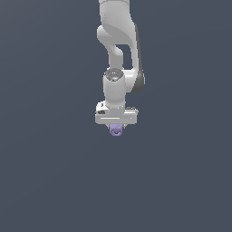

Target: Pick up the object and move it to a goal position.

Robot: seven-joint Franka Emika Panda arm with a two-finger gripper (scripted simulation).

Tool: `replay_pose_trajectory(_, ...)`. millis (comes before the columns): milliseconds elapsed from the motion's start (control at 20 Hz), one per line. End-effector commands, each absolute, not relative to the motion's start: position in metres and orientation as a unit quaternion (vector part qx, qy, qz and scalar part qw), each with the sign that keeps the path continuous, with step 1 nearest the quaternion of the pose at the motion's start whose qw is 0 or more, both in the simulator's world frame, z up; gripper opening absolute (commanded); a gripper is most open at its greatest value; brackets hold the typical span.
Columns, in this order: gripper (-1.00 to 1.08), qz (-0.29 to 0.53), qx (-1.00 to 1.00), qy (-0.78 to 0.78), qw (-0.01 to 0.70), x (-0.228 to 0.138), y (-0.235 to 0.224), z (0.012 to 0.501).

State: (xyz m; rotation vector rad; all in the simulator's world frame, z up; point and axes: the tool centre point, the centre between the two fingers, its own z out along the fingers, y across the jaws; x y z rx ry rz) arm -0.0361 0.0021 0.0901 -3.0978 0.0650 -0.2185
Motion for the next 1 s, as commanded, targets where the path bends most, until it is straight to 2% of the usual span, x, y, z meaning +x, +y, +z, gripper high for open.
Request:
replay_pose_trajectory(0, -1.0, -0.091, -0.995, 0.013, 0.022, -0.026, -0.007, 0.106)
replay_pose_trajectory(950, -1.0, -0.229, -0.971, -0.041, 0.06, 0.027, -0.068, 0.217)
